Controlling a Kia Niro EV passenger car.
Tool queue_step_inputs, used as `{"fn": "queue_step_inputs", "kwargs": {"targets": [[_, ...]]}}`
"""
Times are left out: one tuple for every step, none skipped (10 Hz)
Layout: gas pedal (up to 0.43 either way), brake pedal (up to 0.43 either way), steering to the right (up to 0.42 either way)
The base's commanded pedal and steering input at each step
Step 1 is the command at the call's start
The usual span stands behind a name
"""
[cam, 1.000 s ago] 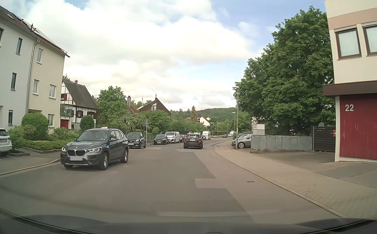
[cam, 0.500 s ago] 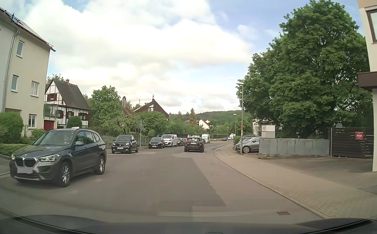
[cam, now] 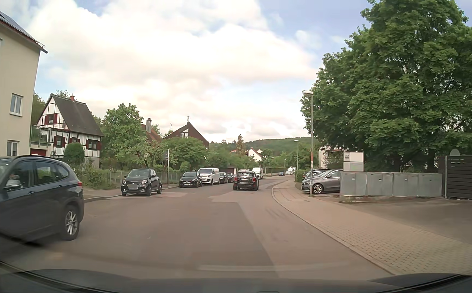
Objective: Follow the waypoints while adhering to traffic rules and regulations
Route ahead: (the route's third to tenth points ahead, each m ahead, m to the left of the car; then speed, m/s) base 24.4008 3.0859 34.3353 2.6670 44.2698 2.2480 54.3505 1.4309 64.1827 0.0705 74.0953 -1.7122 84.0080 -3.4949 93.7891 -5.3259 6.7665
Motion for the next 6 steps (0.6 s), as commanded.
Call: {"fn": "queue_step_inputs", "kwargs": {"targets": [[0.047, 0.0, -0.001], [0.047, 0.0, -0.001], [0.067, 0.0, 0.0], [0.067, 0.0, 0.002], [0.067, 0.0, 0.002], [0.067, 0.0, 0.002]]}}
